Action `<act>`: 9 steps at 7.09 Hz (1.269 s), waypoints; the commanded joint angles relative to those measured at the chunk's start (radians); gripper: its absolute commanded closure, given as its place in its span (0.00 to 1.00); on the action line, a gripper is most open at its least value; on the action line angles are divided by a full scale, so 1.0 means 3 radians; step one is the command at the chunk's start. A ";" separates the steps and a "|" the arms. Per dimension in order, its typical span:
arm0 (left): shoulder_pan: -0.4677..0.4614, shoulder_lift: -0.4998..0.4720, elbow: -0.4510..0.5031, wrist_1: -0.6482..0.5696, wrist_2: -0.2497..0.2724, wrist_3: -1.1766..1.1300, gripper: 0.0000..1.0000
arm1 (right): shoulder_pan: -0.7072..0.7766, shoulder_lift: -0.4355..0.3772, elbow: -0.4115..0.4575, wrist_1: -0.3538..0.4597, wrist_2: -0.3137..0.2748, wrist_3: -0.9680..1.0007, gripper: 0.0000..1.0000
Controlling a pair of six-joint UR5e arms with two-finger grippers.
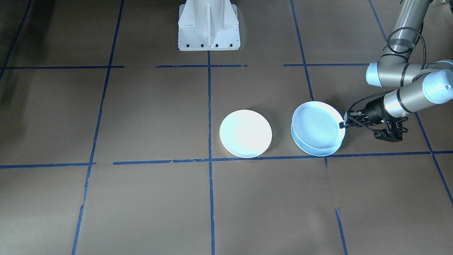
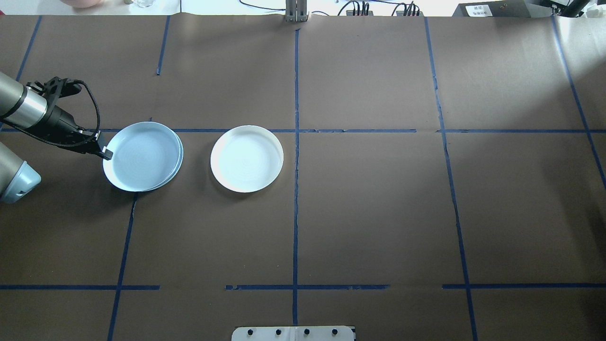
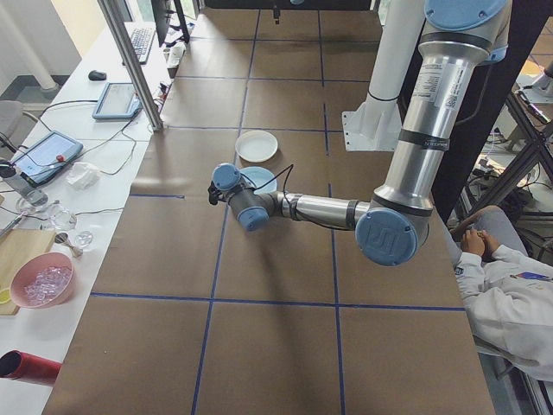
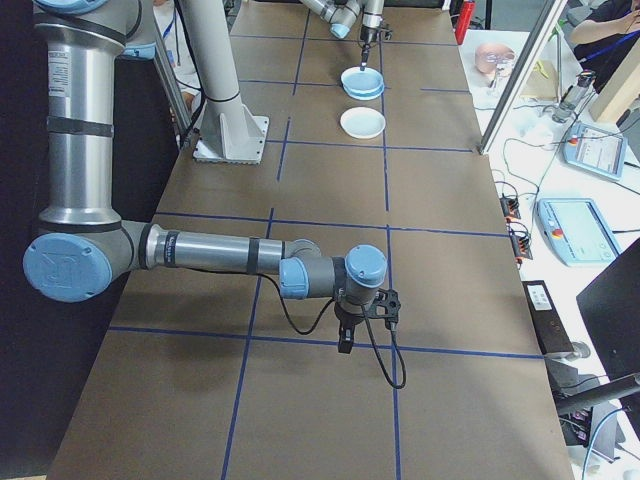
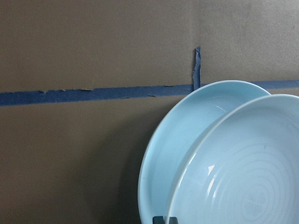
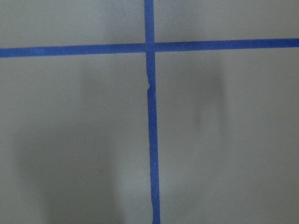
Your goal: Stack plate in center
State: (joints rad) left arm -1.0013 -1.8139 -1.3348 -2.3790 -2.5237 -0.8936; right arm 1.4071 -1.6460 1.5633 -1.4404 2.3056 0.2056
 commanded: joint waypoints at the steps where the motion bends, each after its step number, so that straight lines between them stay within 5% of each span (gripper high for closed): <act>1: 0.0014 -0.0018 0.0032 0.0014 0.0011 -0.0013 1.00 | -0.0002 0.0000 0.0005 0.0000 0.0000 0.0000 0.00; 8: -0.0047 -0.0018 0.0021 0.0020 0.0134 -0.0048 1.00 | -0.0002 0.0000 0.0005 0.0000 0.0000 0.0000 0.00; 9: -0.0047 -0.0018 0.0021 0.0020 0.0129 -0.0144 0.32 | 0.0003 0.0000 -0.0001 0.0000 0.0000 0.0000 0.00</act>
State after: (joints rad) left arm -1.0147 -1.8191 -1.3283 -2.3731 -2.4851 -0.9135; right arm 1.4075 -1.6460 1.5645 -1.4404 2.3056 0.2055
